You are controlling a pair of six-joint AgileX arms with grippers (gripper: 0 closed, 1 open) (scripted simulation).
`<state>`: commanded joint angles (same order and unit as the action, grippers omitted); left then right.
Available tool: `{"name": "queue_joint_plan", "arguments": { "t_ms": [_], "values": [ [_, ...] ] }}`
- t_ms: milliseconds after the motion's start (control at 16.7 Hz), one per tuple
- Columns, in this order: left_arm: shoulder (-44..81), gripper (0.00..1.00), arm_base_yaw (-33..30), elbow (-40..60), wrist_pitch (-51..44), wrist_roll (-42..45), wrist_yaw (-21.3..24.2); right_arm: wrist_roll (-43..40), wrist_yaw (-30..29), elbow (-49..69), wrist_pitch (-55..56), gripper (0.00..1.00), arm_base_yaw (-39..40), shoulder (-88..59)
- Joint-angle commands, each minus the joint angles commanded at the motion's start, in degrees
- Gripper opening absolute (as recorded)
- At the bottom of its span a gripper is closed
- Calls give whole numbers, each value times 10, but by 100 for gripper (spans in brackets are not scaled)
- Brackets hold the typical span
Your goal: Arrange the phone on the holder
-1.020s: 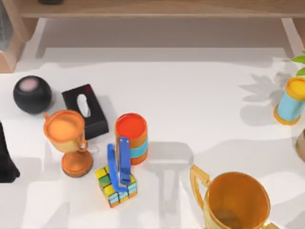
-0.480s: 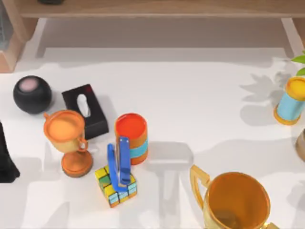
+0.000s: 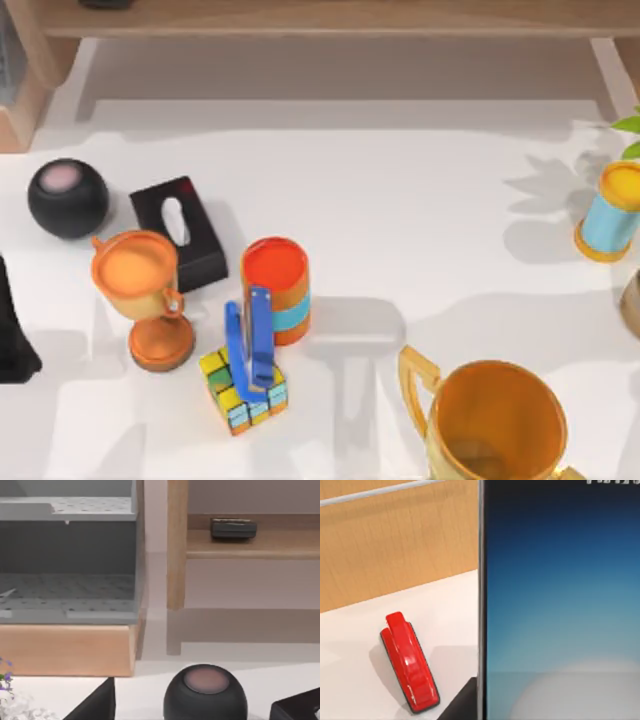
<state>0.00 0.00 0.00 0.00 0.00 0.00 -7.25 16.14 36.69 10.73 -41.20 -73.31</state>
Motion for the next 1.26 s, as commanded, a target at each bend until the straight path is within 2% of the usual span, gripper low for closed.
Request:
{"name": "queue_joint_plan", "arguments": {
  "t_ms": [120, 900, 1260],
  "values": [
    [0, 100, 0, 0, 0, 0, 0, 0, 0, 0, 0, 0, 0, 0],
    [0, 100, 0, 0, 0, 0, 0, 0, 0, 0, 0, 98, 0, 0],
    [0, 100, 0, 0, 0, 0, 0, 0, 0, 0, 0, 100, 0, 0]
  ]
}}
